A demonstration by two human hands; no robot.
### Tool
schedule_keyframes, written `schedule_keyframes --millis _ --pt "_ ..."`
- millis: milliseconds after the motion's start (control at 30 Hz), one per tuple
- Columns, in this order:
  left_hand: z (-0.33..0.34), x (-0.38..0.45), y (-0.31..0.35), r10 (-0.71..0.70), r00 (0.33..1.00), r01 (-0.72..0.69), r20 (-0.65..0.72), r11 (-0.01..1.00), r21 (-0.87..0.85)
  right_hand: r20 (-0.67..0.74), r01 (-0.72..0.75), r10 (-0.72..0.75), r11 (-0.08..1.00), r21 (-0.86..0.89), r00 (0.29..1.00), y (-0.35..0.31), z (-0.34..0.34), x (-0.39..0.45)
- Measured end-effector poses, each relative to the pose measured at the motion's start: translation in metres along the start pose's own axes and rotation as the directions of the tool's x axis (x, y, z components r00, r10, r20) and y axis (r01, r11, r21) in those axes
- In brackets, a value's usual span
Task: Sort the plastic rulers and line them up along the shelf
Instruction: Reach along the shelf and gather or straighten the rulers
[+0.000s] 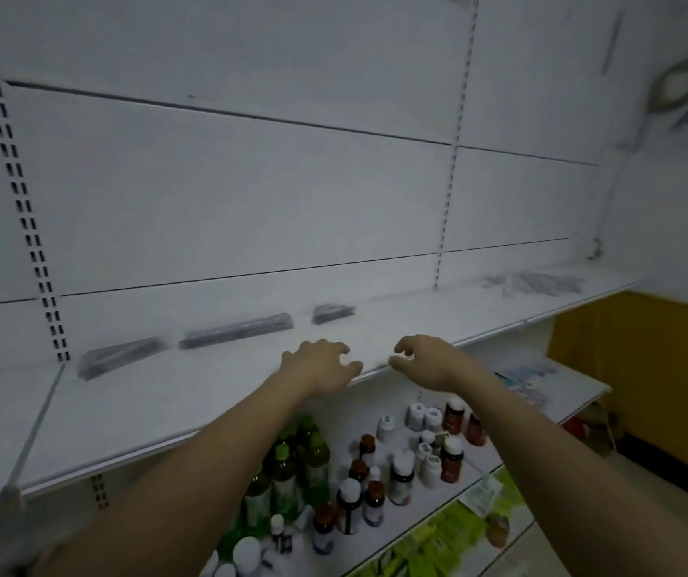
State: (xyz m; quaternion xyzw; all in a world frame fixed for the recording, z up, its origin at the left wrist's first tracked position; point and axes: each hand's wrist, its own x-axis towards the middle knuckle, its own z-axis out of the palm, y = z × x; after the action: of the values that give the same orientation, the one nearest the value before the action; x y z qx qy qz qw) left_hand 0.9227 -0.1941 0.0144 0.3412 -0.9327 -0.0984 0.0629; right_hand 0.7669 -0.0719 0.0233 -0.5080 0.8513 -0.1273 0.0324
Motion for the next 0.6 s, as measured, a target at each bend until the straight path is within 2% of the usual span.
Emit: schedule_keyframes --millis 167,333,500,600 --pt "0.011 0.017 0.093 0.103 0.995 -0.103 0.018 0.994 0.019 -0.026 -0.104 0.106 0.993 0.046 0.994 0.082 -0.026 -0.038" --pt "0.039 0.032 0.215 0.167 0.985 -0.167 0.048 0.986 0.012 -0.033 -0.163 0.167 0.982 0.098 0.985 0.18 -0.055 -0.081" --pt "0.058 0.047 0.326 0.253 0.967 -0.254 0.009 0.966 0.046 -0.062 -0.214 0.219 0.974 0.078 0.974 0.276 -0.098 -0.12" --pt "0.066 0.061 0.371 0.256 0.967 -0.256 0.006 0.966 0.037 -0.088 -0.254 0.259 0.965 0.064 0.962 0.326 -0.122 -0.127"
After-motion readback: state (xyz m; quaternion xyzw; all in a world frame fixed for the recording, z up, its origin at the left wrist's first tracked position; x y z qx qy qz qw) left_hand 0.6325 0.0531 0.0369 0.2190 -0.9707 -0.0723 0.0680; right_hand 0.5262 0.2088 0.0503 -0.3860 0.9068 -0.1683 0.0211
